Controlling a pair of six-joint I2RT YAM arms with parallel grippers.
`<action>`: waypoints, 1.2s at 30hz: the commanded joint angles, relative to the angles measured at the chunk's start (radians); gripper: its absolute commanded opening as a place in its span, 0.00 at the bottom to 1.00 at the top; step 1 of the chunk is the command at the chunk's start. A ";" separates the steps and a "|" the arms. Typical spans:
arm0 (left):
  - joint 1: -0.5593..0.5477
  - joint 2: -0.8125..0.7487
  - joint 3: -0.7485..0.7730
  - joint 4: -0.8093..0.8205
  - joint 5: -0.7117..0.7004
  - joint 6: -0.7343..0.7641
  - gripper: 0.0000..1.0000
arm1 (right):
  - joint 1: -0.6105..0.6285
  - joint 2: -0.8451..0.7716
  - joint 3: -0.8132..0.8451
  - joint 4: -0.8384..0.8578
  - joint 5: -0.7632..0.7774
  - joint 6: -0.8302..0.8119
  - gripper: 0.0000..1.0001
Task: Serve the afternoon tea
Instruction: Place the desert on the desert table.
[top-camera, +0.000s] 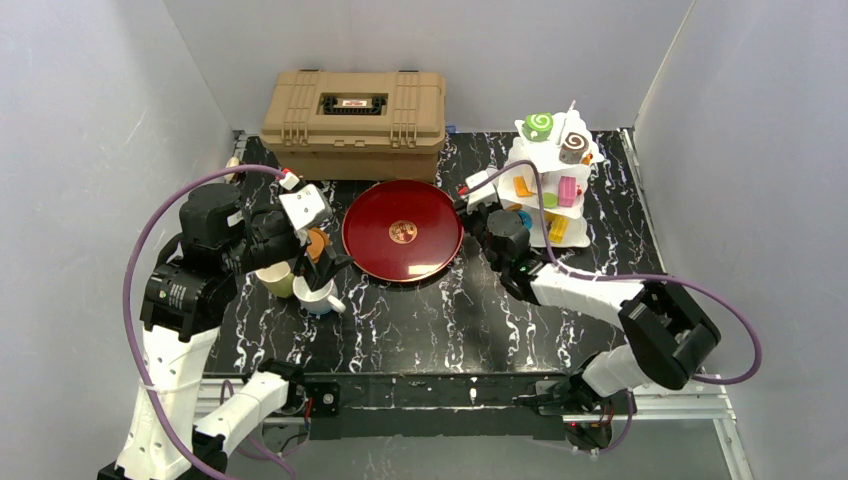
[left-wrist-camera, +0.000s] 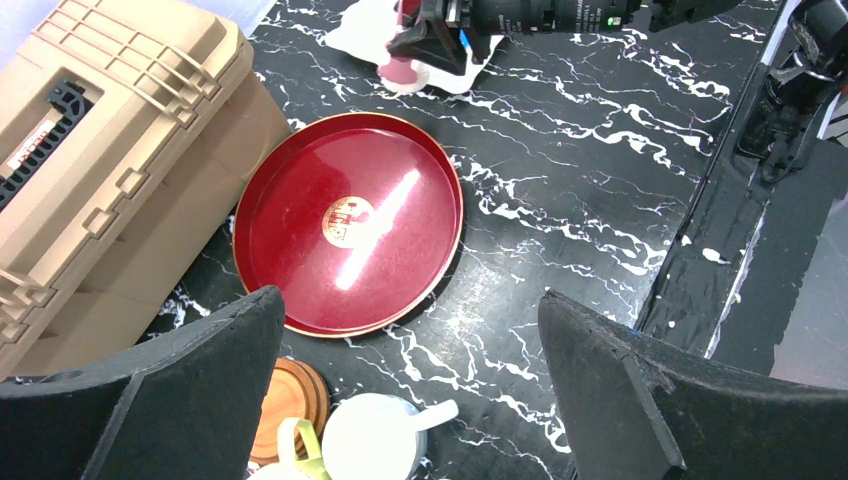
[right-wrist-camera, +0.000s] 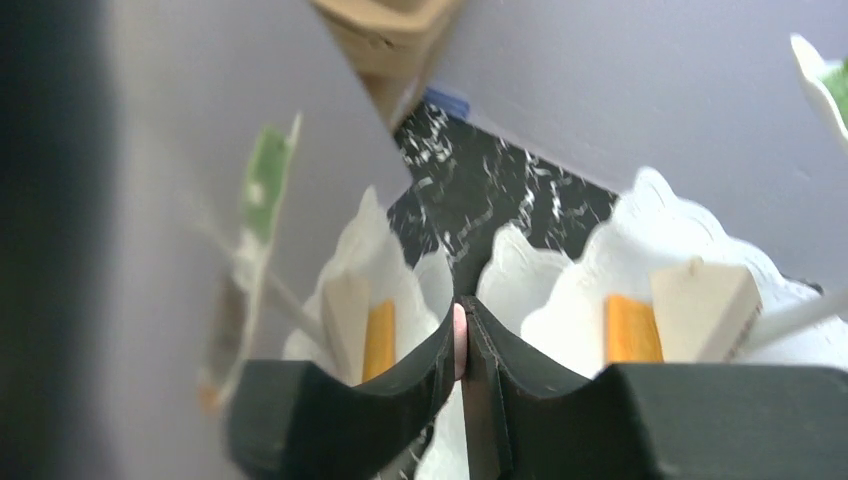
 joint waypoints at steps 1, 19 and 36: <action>-0.001 -0.008 0.011 -0.019 0.021 -0.001 0.97 | -0.020 -0.095 -0.040 0.013 0.070 -0.024 0.42; -0.001 0.001 0.020 -0.025 0.014 0.007 0.97 | -0.123 -0.018 -0.150 0.168 0.151 -0.062 0.50; -0.001 0.007 0.033 -0.032 0.014 0.006 0.97 | -0.123 -0.040 -0.190 0.162 0.112 -0.011 0.70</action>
